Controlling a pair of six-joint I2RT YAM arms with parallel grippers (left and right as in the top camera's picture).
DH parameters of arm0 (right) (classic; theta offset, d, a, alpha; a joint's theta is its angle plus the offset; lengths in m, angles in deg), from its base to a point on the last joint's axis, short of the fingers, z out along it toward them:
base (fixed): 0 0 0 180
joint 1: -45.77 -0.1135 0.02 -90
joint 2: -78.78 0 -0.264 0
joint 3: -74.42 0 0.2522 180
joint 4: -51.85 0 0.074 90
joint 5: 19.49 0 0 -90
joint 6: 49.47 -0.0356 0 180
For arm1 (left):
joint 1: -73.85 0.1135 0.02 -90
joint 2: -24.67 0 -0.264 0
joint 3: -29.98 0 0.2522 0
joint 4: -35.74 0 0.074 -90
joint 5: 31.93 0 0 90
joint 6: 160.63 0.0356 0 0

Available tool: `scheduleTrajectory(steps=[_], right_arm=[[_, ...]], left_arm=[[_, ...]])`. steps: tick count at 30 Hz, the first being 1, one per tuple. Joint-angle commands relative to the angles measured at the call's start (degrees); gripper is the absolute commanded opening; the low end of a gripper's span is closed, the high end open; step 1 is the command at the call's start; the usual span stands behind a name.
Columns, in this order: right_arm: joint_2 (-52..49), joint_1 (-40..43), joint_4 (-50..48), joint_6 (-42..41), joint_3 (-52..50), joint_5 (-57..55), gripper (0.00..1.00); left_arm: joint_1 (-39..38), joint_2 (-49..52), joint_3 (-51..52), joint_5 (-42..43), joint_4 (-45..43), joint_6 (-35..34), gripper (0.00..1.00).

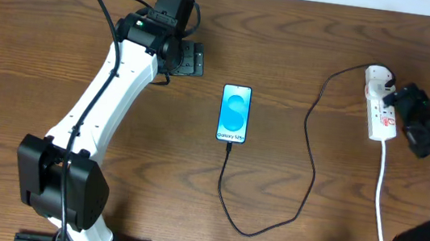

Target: Plug charger to phone and switch on socket

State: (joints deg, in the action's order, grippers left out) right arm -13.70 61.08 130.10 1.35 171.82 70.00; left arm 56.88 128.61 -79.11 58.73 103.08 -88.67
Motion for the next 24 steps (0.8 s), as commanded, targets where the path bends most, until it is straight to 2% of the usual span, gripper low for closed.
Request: scheduleTrajectory(steps=[1, 10, 18, 24], right_arm=[[6.1, -5.5, -0.1, 2.0, -2.9, -5.8, 0.99], [22.3, -17.0, -10.9, 8.8, -17.3, -8.1, 0.99], [41.1, -19.3, -20.9, 8.9, -34.6, -6.8, 0.99], [48.2, -19.3, -20.9, 8.8, -38.4, -8.9, 0.99]], left_arm=[[-0.1, 0.3, 0.2, -1.2, 0.2, -0.3, 0.91], [-0.1, 0.3, 0.2, -1.2, 0.2, -0.3, 0.91], [-0.1, 0.3, 0.2, -1.2, 0.2, -0.3, 0.91], [-0.1, 0.3, 0.2, -1.2, 0.2, -0.3, 0.91]])
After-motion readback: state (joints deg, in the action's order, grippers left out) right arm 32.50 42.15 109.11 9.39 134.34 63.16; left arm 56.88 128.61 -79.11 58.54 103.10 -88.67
